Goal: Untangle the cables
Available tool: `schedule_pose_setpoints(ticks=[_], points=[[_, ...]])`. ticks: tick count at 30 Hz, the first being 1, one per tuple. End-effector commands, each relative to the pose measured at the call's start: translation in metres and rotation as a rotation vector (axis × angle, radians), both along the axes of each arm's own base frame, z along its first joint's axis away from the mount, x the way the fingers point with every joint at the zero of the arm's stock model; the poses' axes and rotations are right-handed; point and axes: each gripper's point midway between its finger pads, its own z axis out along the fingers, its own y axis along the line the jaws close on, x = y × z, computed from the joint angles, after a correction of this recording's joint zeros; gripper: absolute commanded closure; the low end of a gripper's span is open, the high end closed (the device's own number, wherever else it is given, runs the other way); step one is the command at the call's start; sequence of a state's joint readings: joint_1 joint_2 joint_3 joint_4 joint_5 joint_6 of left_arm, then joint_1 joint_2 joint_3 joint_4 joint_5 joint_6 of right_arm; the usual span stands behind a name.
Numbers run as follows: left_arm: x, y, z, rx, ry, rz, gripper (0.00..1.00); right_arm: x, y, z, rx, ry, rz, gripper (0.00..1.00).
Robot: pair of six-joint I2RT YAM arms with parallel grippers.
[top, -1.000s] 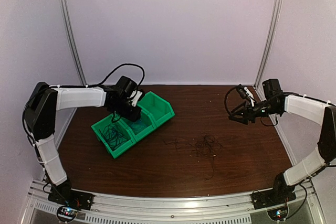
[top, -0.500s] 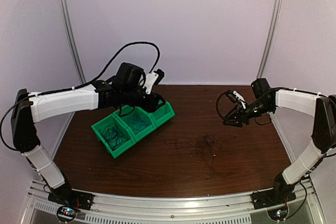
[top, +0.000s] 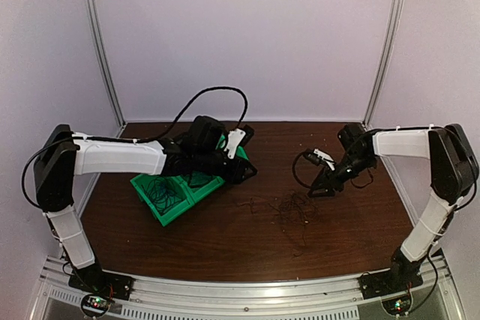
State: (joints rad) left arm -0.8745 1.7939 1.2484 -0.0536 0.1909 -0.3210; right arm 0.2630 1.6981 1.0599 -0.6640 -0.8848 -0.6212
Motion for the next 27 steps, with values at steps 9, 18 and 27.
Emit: schedule_pose_setpoints(ticks=[9,18,27], points=[[-0.002,-0.034,0.01,-0.117,-0.014,-0.064,0.62,0.001,-0.001,-0.02,-0.054,0.066,0.001,0.56],[-0.008,-0.047,0.013,-0.171,-0.028,-0.111,0.62,0.001,0.003,-0.01,-0.032,0.078,0.013,0.91],[-0.042,-0.08,0.054,-0.41,-0.204,-0.271,0.61,-0.016,0.019,0.072,-0.036,-0.089,0.128,1.0]])
